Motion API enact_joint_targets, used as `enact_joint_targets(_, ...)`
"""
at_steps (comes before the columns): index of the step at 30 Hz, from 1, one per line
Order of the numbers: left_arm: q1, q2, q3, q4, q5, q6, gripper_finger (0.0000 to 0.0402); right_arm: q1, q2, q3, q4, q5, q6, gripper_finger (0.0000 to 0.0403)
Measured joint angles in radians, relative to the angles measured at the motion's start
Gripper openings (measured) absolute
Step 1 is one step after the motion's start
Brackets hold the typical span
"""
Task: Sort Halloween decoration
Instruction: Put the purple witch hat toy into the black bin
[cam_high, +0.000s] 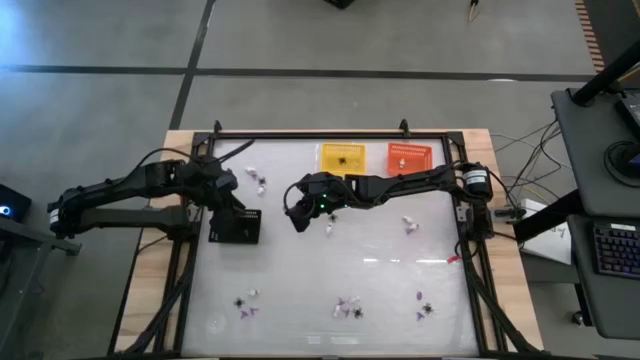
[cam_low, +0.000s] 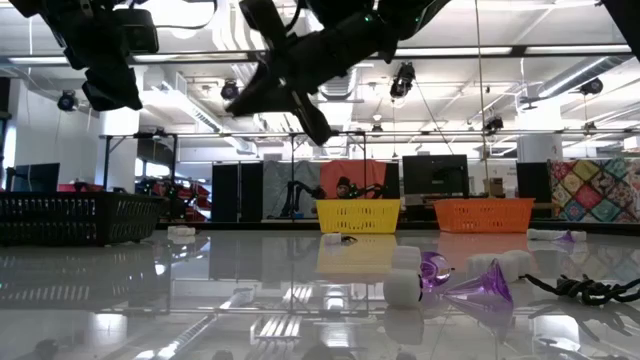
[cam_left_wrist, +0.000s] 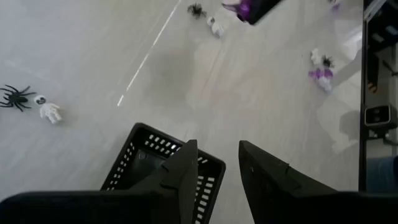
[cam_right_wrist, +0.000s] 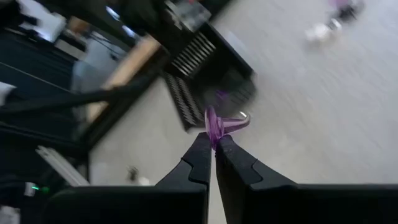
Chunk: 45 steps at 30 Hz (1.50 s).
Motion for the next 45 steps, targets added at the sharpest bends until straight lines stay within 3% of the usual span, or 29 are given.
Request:
enact_joint_targets(9,0.000,-0.022,0.000,0.095,0.001,-0.037,0.0100,-0.005,0.000,0.000,0.245,0.005,-0.003,0.0009)
enact_joint_targets(16,0.000,-0.028,0.000,0.247,0.048,-0.060,0.0100,-0.007,0.000,0.000,0.321,0.007,-0.003,0.0009)
enact_joint_targets(24,0.002,-0.013,0.000,0.387,0.064,-0.063,0.0100,-0.007,0.000,0.000,0.321,0.001,-0.006,0.0009)
enact_joint_targets(34,0.003,0.054,0.000,0.428,0.064,-0.063,0.0100,-0.004,-0.001,0.048,0.295,-0.026,-0.055,0.0009)
enact_joint_targets(45,0.003,0.011,0.000,0.436,0.117,-0.063,0.0100,0.000,-0.001,0.049,0.252,-0.049,-0.056,0.0009)
